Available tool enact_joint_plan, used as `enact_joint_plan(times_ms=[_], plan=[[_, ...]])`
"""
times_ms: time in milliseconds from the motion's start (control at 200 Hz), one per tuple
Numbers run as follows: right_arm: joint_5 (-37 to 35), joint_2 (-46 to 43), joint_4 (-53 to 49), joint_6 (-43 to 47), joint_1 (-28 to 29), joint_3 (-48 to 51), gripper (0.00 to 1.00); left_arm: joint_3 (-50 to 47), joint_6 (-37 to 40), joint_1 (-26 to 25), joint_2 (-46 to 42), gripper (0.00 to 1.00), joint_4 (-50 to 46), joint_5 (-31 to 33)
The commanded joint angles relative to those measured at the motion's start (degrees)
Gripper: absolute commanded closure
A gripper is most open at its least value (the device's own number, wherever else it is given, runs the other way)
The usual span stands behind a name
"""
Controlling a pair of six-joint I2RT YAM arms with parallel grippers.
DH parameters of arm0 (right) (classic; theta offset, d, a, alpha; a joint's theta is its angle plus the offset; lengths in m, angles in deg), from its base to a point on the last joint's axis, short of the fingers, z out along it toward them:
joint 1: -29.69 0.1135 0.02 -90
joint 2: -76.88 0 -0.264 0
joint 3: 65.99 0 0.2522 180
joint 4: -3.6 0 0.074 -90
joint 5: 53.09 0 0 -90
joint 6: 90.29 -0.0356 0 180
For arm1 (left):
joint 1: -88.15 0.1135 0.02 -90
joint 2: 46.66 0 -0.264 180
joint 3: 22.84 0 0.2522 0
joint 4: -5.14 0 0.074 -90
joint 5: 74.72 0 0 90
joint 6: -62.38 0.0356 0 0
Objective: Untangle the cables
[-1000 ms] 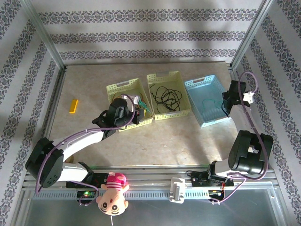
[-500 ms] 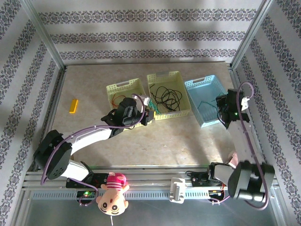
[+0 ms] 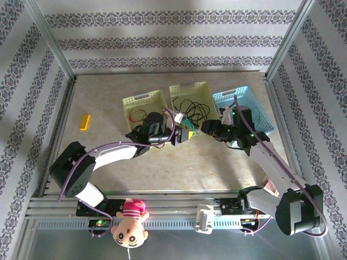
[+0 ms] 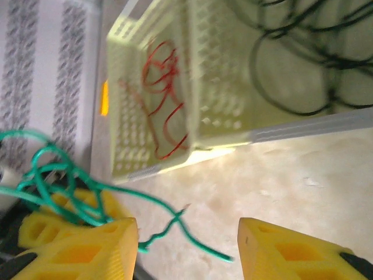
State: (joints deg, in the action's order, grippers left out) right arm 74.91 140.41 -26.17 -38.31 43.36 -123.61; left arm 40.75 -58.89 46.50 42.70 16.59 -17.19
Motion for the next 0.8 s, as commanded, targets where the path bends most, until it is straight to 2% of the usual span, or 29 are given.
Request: enact_joint_plan(times_ms=[0,335,390,475,560,675,795], plan=[[3.11,-1.0,3.68,4.52,2.76,-1.84,0.53,2.2,-1.05,-1.12,0.51,1.0,2.61,-4.38],[0.91,3.18,2.92,7.15,7.09,-5.7,0.68,2.87,-0.92,-1.85,0.21,1.0,0.18,-8.87],[0.36,3.27,2.87,7.58,7.5,-6.19,0.75,2.86,-0.93,-2.02,0.2,1.0,0.12,-9.35],[-1.05,2.99,2.5,7.94,7.6,-6.42,0.91,2.83,-0.83,-2.17,0.29,1.0,-0.62,-9.47],[-3.64,1.64,2.34,8.02,7.46,-5.95,1.0,2.63,-0.64,-2.29,0.2,1.0,-1.42,-9.21],[-7.83,-0.92,1.6,7.52,5.95,-5.07,1.0,2.0,0.31,-2.3,-0.06,1.0,-2.99,-7.01],[-13.88,-4.48,-0.04,5.37,1.04,-3.27,1.0,0.84,1.81,-2.17,-0.54,1.0,-5.24,-3.22]])
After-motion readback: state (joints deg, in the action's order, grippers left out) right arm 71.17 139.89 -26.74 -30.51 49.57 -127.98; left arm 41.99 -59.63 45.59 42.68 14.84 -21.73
